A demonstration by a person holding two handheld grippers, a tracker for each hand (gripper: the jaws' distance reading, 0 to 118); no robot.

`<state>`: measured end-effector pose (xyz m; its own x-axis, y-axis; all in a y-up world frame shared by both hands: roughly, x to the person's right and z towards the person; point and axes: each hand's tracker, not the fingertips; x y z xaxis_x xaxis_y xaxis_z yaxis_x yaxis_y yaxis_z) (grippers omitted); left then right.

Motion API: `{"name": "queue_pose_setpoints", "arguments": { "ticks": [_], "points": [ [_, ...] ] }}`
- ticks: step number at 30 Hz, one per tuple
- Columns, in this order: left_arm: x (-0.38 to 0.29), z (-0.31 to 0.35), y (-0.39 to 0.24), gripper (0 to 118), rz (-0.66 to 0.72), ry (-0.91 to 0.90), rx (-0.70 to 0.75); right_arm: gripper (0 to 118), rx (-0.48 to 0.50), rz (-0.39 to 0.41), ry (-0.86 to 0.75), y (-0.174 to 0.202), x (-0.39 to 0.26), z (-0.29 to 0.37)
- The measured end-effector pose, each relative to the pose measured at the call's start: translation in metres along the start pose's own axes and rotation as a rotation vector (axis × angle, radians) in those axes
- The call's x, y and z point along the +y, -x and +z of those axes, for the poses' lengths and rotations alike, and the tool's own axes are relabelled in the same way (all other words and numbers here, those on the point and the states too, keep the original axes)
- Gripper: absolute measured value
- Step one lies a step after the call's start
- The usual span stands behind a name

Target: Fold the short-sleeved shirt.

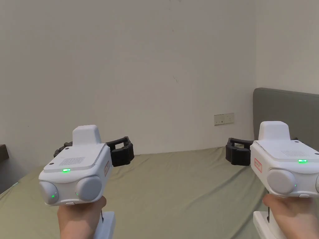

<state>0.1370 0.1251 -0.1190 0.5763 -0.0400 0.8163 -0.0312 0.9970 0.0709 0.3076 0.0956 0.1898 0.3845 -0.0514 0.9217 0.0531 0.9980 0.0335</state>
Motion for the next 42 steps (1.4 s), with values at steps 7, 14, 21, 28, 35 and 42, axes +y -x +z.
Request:
{"name": "queue_pose_setpoints", "arguments": {
  "ticks": [7,14,21,28,35,42],
  "points": [
    [-0.002,0.006,0.01,57,0.014,-0.011,-0.022,48,0.062,-0.03,0.013,0.006,0.002,0.006],
    [-0.011,0.016,0.025,0,-0.044,0.039,-0.045,1,0.079,-0.097,0.09,0.014,-0.001,0.018],
    [-0.011,0.088,0.127,0,-0.014,0.022,0.149,0,0.413,-0.007,0.058,0.105,-0.013,0.039],
    [-0.022,0.243,0.264,0,-0.077,0.095,0.644,0,0.88,0.069,0.058,0.282,-0.029,0.076],
    [-0.067,0.364,0.327,0,-0.021,0.234,0.936,0,1.181,0.1,0.12,0.405,-0.059,0.133],
    [-0.117,0.303,0.364,0,0.095,0.418,0.751,0,1.188,0.126,0.187,0.433,-0.09,0.106]
  ]
}}
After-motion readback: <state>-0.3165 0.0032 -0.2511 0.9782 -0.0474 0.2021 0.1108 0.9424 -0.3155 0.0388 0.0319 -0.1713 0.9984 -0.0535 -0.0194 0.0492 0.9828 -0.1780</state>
